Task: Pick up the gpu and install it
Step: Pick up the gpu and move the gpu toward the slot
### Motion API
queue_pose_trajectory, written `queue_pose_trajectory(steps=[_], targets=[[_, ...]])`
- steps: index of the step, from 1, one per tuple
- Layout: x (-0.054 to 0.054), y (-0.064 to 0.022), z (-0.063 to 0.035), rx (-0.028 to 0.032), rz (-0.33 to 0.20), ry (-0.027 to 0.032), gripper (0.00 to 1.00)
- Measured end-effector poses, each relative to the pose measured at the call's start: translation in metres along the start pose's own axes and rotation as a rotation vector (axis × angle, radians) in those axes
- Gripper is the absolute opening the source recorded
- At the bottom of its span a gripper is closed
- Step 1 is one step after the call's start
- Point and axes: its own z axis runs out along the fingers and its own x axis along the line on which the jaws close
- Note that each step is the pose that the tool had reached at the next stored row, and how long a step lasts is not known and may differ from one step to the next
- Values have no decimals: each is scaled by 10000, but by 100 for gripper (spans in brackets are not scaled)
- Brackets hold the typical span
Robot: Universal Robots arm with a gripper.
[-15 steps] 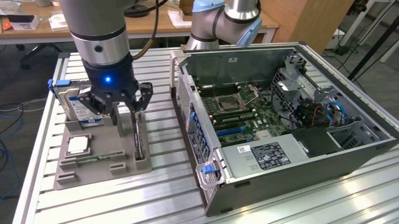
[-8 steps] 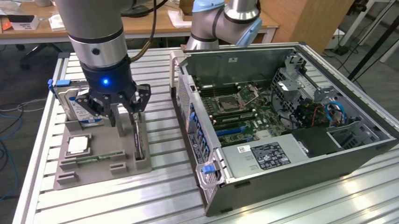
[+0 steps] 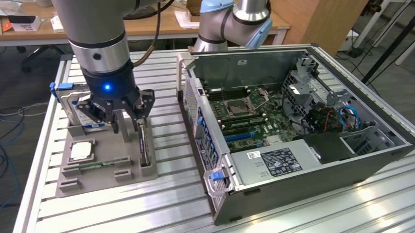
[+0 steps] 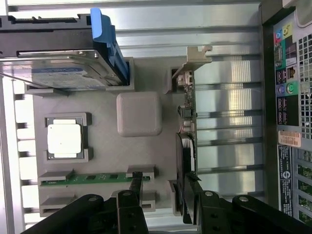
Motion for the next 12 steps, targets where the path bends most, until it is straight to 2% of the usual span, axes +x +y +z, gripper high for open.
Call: queue_pose_trajectory(steps=[12], targets=[[62, -8, 65, 0, 0, -1, 47]])
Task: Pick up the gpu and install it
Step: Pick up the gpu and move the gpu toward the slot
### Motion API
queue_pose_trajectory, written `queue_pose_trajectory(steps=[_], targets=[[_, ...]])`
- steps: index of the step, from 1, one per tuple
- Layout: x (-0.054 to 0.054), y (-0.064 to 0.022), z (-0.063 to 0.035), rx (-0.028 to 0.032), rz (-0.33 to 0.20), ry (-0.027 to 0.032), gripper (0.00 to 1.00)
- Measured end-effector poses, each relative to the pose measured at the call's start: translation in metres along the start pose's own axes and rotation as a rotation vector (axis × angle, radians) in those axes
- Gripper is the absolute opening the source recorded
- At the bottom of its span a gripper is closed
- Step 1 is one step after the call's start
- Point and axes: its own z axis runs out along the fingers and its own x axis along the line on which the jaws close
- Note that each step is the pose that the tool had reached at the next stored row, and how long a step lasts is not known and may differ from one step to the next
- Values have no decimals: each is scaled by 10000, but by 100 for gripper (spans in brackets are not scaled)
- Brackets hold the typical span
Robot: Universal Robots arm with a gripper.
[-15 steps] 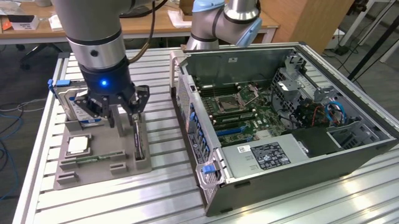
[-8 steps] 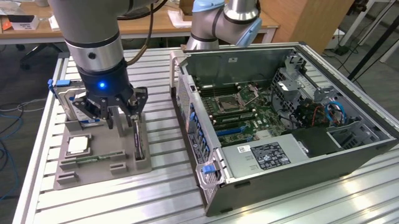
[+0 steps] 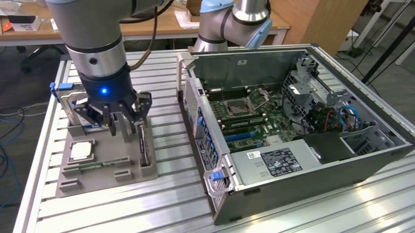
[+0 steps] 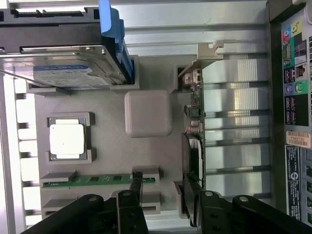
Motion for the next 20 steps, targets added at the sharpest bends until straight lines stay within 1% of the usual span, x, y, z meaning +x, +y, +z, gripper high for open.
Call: queue_pose_trajectory(steps=[20], targets=[[92, -14, 108, 1, 1, 1, 47]])
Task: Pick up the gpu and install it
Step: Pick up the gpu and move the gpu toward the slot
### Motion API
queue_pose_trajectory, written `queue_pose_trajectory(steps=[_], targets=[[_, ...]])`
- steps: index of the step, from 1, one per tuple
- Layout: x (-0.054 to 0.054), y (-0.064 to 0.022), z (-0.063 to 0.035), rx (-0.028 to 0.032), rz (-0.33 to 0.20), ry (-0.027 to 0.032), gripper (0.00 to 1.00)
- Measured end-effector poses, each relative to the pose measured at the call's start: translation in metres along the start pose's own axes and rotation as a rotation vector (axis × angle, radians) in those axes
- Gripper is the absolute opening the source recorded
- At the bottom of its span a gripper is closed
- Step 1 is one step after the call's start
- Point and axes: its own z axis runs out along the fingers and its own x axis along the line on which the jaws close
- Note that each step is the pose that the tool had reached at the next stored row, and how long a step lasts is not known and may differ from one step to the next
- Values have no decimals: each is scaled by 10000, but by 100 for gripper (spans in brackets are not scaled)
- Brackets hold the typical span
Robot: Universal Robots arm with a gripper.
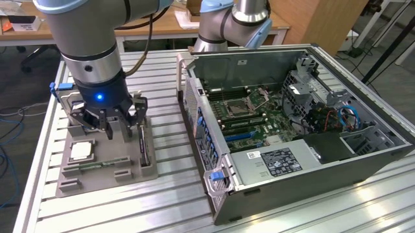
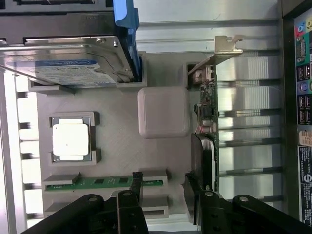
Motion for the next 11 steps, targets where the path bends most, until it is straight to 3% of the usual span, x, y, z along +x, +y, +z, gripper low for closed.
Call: queue_pose_trajectory(steps=[11], targets=[[20, 13, 20, 19, 0, 0, 47]])
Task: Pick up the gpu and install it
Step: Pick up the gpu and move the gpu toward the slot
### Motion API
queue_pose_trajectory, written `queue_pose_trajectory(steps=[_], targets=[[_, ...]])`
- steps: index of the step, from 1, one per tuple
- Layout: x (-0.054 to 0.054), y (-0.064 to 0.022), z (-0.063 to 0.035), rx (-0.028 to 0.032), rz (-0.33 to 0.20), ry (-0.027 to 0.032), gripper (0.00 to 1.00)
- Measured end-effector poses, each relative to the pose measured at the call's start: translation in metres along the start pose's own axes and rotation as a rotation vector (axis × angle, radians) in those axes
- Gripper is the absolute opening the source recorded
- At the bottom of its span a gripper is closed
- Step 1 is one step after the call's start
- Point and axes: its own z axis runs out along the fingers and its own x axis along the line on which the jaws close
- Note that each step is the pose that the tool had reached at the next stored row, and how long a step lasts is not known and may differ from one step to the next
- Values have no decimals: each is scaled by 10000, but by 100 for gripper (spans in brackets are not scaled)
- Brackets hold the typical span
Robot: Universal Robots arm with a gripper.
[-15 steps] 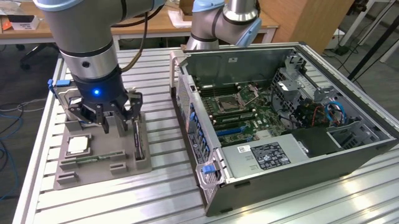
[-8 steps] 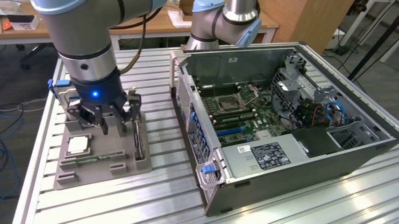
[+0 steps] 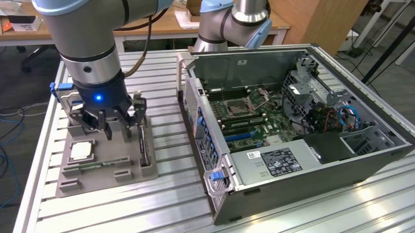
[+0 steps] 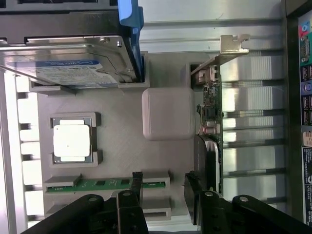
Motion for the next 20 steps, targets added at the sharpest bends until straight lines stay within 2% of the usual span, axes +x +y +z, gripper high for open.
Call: queue_pose_trajectory(steps=[4, 16, 20], targets=[[-24, 10, -33, 44, -2, -6, 47], [-423, 76, -20, 46, 5, 2, 47], [-458, 58, 32, 48, 36, 5, 47]])
